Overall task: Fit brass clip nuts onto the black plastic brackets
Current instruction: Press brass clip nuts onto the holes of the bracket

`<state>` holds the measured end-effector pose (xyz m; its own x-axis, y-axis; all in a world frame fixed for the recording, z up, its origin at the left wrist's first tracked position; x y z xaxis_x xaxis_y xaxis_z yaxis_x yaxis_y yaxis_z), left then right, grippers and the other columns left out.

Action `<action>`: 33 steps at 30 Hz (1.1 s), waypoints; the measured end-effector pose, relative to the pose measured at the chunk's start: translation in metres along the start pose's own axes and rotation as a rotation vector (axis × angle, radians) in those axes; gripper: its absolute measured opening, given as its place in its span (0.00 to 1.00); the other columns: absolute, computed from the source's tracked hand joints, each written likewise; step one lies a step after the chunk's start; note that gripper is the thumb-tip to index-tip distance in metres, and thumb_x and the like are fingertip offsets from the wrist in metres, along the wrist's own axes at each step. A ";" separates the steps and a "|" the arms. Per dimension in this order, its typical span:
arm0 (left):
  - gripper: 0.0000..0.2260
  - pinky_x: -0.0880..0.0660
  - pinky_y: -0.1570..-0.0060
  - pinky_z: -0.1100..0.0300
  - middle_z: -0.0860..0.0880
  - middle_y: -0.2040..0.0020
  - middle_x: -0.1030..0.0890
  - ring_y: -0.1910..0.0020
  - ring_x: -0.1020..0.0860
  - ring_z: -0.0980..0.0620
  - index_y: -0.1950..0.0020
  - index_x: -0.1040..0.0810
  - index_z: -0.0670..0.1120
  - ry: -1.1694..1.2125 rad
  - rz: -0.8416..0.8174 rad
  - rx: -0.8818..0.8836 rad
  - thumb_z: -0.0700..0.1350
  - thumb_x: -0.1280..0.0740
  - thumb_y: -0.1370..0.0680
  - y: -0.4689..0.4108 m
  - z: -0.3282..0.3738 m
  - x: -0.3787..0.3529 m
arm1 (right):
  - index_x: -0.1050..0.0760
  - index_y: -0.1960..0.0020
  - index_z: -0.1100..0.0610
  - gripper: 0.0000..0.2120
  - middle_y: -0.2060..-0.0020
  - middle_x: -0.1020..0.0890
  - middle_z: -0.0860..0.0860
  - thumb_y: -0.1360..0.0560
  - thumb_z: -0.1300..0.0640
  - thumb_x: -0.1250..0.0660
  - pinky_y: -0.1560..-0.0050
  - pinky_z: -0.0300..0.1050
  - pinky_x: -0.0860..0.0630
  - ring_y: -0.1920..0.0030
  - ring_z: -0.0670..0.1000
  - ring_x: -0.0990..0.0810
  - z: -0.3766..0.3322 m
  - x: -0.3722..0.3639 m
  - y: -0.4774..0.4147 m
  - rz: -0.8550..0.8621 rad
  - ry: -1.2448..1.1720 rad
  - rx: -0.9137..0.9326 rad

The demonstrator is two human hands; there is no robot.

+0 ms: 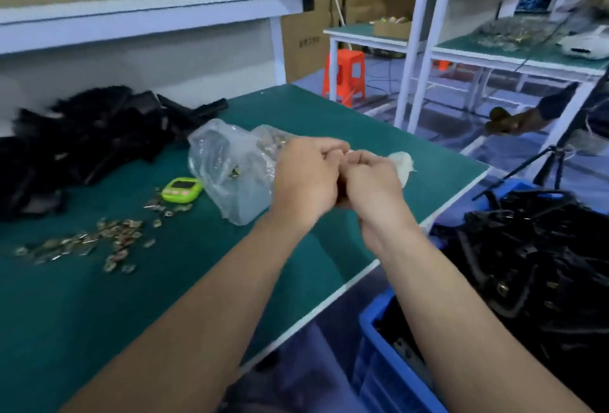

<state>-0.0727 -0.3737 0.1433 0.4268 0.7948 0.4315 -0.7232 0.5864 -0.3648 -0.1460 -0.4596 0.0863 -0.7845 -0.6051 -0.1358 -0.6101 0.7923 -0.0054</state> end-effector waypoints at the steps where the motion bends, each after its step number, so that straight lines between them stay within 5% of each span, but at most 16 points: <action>1: 0.10 0.20 0.54 0.59 0.50 0.61 0.13 0.61 0.17 0.55 0.59 0.13 0.44 -0.027 0.076 -0.005 0.35 0.33 0.24 0.000 -0.009 0.034 | 0.22 0.65 0.57 0.07 0.69 0.19 0.54 0.30 0.61 0.36 0.66 0.50 0.23 0.67 0.53 0.22 -0.001 -0.033 0.000 -0.098 0.025 0.015; 4: 0.09 0.20 0.64 0.58 0.54 0.70 0.16 0.69 0.18 0.56 0.66 0.15 0.48 -0.070 0.318 0.120 0.39 0.28 0.27 0.012 -0.055 0.134 | 0.17 0.61 0.56 0.10 0.68 0.16 0.53 0.33 0.60 0.37 0.63 0.49 0.20 0.69 0.54 0.18 0.008 -0.123 0.003 -0.333 0.155 0.038; 7: 0.19 0.21 0.63 0.51 0.48 0.75 0.20 0.70 0.20 0.43 0.70 0.21 0.42 -0.316 0.544 0.309 0.55 0.30 0.27 0.038 -0.111 0.228 | 0.17 0.62 0.47 0.12 0.65 0.14 0.48 0.32 0.60 0.36 0.55 0.56 0.17 0.60 0.56 0.14 0.021 -0.190 0.001 -0.413 0.314 0.094; 9: 0.21 0.22 0.61 0.52 0.50 0.73 0.21 0.69 0.21 0.45 0.70 0.21 0.45 -0.497 0.603 0.408 0.61 0.34 0.27 0.060 -0.145 0.276 | 0.18 0.62 0.44 0.14 0.61 0.15 0.44 0.29 0.62 0.35 0.56 0.49 0.20 0.56 0.52 0.16 0.029 -0.230 0.000 -0.479 0.437 0.155; 11: 0.12 0.21 0.50 0.56 0.56 0.59 0.14 0.58 0.18 0.52 0.54 0.14 0.54 -0.533 0.547 0.474 0.59 0.32 0.25 0.079 -0.179 0.305 | 0.17 0.54 0.44 0.14 0.51 0.15 0.43 0.26 0.63 0.34 0.52 0.45 0.21 0.50 0.47 0.17 0.037 -0.266 0.001 -0.572 0.592 0.231; 14: 0.21 0.27 0.47 0.60 0.54 0.37 0.17 0.52 0.22 0.58 0.31 0.20 0.55 -0.558 0.382 0.592 0.57 0.28 0.24 0.096 -0.227 0.322 | 0.20 0.39 0.47 0.18 0.43 0.18 0.46 0.25 0.62 0.34 0.57 0.41 0.22 0.54 0.46 0.18 0.052 -0.308 0.000 -0.644 0.724 0.263; 17: 0.25 0.31 0.43 0.60 0.51 0.32 0.21 0.38 0.24 0.51 0.28 0.24 0.55 -0.573 0.253 0.621 0.57 0.27 0.24 0.099 -0.257 0.319 | 0.28 0.29 0.48 0.24 0.43 0.22 0.49 0.24 0.61 0.35 0.62 0.44 0.22 0.58 0.49 0.18 0.069 -0.346 -0.006 -0.702 0.885 0.252; 20: 0.23 0.34 0.29 0.54 0.53 0.28 0.24 0.29 0.29 0.49 0.27 0.25 0.55 -0.708 0.165 0.531 0.58 0.31 0.21 0.090 -0.269 0.310 | 0.35 0.23 0.48 0.27 0.49 0.22 0.51 0.21 0.58 0.35 0.65 0.44 0.28 0.58 0.50 0.20 0.083 -0.378 -0.014 -0.774 0.999 0.250; 27: 0.10 0.26 0.41 0.51 0.51 0.47 0.14 0.44 0.21 0.47 0.41 0.14 0.54 -0.750 0.390 0.437 0.51 0.30 0.21 0.071 -0.271 0.339 | 0.39 0.21 0.44 0.29 0.33 0.23 0.53 0.20 0.53 0.35 0.69 0.45 0.28 0.65 0.47 0.23 0.108 -0.465 -0.008 -0.957 1.045 0.346; 29: 0.08 0.27 0.48 0.52 0.51 0.52 0.14 0.51 0.21 0.47 0.45 0.13 0.53 -0.718 0.455 0.422 0.50 0.30 0.21 0.073 -0.272 0.343 | 0.38 0.22 0.45 0.29 0.36 0.22 0.53 0.20 0.50 0.34 0.64 0.49 0.22 0.62 0.50 0.19 0.113 -0.493 0.000 -0.981 0.997 0.350; 33: 0.13 0.34 0.61 0.54 0.57 0.72 0.26 0.65 0.28 0.52 0.68 0.22 0.51 -0.659 0.538 0.492 0.47 0.33 0.23 0.080 -0.278 0.358 | 0.30 0.30 0.49 0.26 0.48 0.21 0.49 0.24 0.42 0.29 0.64 0.45 0.29 0.55 0.51 0.22 0.118 -0.538 0.007 -0.898 0.903 0.366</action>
<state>0.1729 0.0011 0.0386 -0.3061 0.6027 0.7369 -0.9417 -0.0778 -0.3275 0.2843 -0.1192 0.0426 -0.0112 -0.6533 0.7570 -0.9993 -0.0192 -0.0313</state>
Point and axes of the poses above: each hand's wrist, its own y-axis away from the middle knuckle, its own x-axis out of the back of the hand, z = x × y, the point moved 9 cm from there along -y, towards the middle knuckle
